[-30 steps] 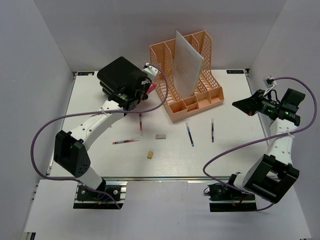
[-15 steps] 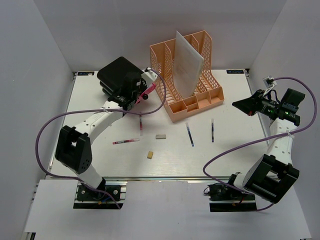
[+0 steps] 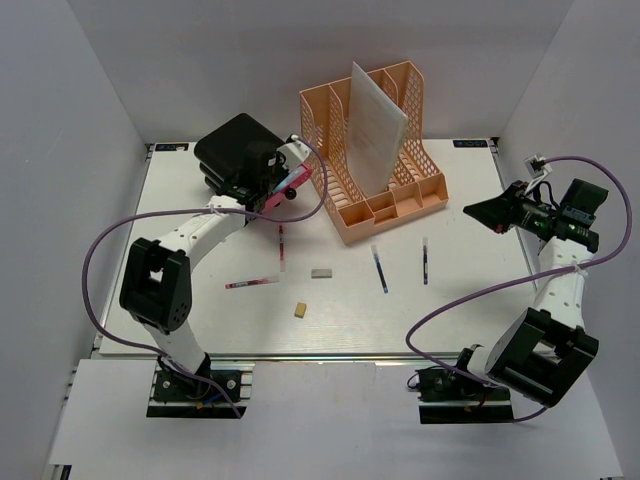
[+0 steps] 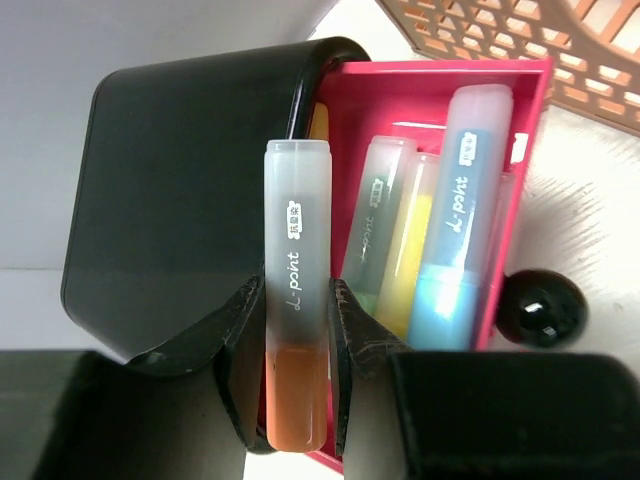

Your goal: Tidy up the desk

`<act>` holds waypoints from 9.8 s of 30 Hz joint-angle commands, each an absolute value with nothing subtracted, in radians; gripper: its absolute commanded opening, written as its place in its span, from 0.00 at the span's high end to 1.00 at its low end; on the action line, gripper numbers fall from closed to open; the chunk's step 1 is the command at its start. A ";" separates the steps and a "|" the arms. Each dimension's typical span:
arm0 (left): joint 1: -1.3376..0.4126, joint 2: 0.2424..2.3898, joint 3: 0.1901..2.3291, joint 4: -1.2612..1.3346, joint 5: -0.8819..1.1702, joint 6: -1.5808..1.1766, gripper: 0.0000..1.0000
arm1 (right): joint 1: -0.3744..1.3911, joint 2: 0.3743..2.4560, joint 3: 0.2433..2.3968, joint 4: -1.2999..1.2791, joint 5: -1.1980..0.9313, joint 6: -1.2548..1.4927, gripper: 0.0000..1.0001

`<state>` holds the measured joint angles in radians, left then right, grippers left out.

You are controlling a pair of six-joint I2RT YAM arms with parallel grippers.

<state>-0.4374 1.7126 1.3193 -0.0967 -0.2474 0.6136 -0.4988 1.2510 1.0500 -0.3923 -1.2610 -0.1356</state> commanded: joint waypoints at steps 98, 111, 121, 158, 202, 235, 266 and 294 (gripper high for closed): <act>-0.495 1.818 1.462 -0.123 -0.707 0.176 0.70 | -0.098 1.272 1.055 -0.514 -1.054 -0.497 1.00; -0.497 1.314 1.205 -0.170 -0.217 -0.038 0.64 | -0.032 1.221 1.046 -0.508 -0.974 -0.520 0.91; -0.465 0.958 0.858 -0.310 -0.120 -0.219 0.33 | 0.328 1.343 1.158 -0.443 -0.661 -0.443 0.30; -0.454 0.657 0.634 -0.331 -0.307 -0.153 0.16 | 0.675 2.305 1.945 0.212 -0.334 0.058 0.28; -0.454 0.692 0.629 -0.324 -0.308 -0.152 0.16 | 0.658 2.312 1.838 0.330 -0.434 0.147 0.82; -0.454 0.729 0.617 -0.270 -0.146 -0.210 0.48 | 0.663 1.774 1.355 0.039 -0.342 -0.040 0.30; -0.721 1.115 0.643 -0.456 0.149 -0.693 0.35 | 0.399 1.038 0.833 -0.293 -0.709 -0.314 0.87; -0.996 1.485 0.831 -0.511 -0.357 -0.753 0.42 | 0.299 1.034 0.828 -0.299 -0.755 -0.302 0.80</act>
<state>-0.9901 1.4849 0.8009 -0.5251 -0.3202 -0.7635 0.3096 1.0443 0.8185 -0.3004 -0.7219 -0.3023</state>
